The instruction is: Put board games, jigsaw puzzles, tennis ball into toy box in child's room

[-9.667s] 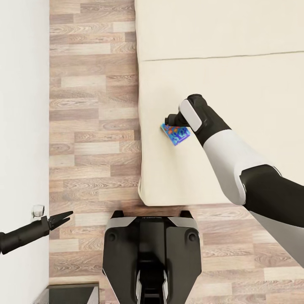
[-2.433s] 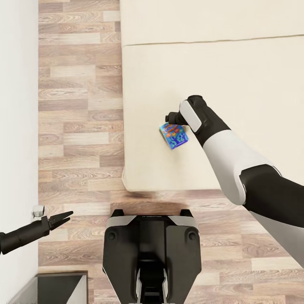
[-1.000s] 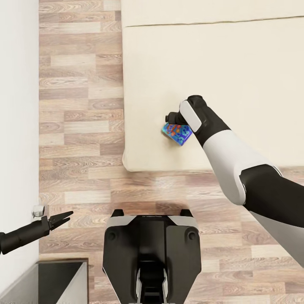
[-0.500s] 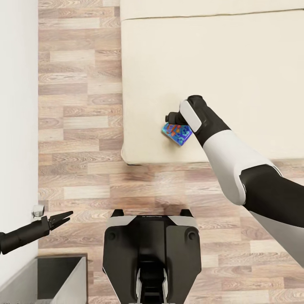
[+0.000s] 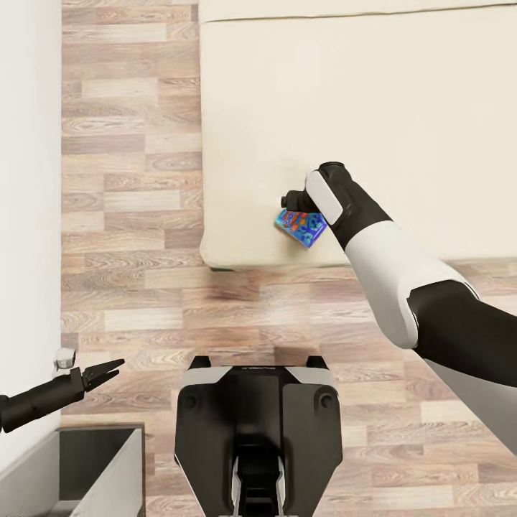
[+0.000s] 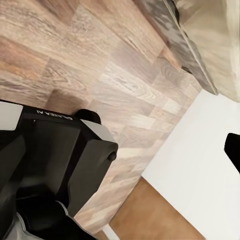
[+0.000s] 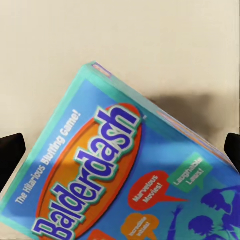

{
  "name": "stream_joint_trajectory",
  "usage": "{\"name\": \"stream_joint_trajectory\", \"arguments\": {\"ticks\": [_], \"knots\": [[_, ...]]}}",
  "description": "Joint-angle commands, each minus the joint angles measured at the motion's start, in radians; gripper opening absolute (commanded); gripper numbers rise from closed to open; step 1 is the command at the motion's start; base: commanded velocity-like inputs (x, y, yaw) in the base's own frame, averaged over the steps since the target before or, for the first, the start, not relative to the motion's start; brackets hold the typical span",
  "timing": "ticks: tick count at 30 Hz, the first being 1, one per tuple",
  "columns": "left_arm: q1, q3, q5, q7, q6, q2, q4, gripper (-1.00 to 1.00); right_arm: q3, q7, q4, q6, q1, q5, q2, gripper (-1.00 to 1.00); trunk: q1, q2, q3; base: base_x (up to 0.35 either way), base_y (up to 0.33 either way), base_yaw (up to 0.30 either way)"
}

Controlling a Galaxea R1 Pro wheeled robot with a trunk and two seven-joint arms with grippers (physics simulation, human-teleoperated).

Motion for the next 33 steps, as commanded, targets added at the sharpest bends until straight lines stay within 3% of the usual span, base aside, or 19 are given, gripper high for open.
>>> {"name": "stream_joint_trajectory", "arguments": {"ticks": [1,33], "knots": [[0.000,0.000,0.002,-0.002,0.009,0.000,0.000,1.00,0.003,-0.009,-0.001,0.002,0.000,-0.010,0.000,1.00,0.000,-0.002,-0.001,-0.168,-0.010,0.000],[0.000,0.003,0.002,-0.002,0.009,0.000,0.000,1.00,0.003,-0.009,-0.001,0.000,0.000,-0.010,0.000,1.00,0.000,-0.002,-0.001,-0.057,-0.007,0.000]]}}
